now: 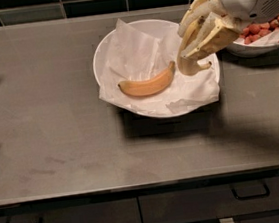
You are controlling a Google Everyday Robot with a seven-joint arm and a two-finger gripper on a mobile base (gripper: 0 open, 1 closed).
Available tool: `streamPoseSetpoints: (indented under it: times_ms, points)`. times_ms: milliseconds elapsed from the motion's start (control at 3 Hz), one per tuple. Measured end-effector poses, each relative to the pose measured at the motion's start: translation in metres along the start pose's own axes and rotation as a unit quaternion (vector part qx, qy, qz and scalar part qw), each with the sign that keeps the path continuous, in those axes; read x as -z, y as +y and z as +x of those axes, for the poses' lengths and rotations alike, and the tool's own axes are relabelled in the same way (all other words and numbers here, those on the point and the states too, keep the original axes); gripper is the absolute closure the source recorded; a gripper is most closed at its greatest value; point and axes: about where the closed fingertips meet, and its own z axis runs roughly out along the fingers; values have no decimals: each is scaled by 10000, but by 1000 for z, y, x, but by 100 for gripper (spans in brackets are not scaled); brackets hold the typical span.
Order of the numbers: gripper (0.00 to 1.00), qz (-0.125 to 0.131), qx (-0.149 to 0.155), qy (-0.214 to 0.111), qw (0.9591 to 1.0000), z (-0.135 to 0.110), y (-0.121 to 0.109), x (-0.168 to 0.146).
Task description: Pick banana from white bowl
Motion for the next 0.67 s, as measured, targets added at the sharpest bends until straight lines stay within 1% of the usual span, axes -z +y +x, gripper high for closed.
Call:
streamPoseSetpoints:
  times_ms: [333, 667]
  points:
    - [100, 134, -495, -128, 9986, 0, 18, 22]
    - [100, 134, -495, -128, 9986, 0, 18, 22]
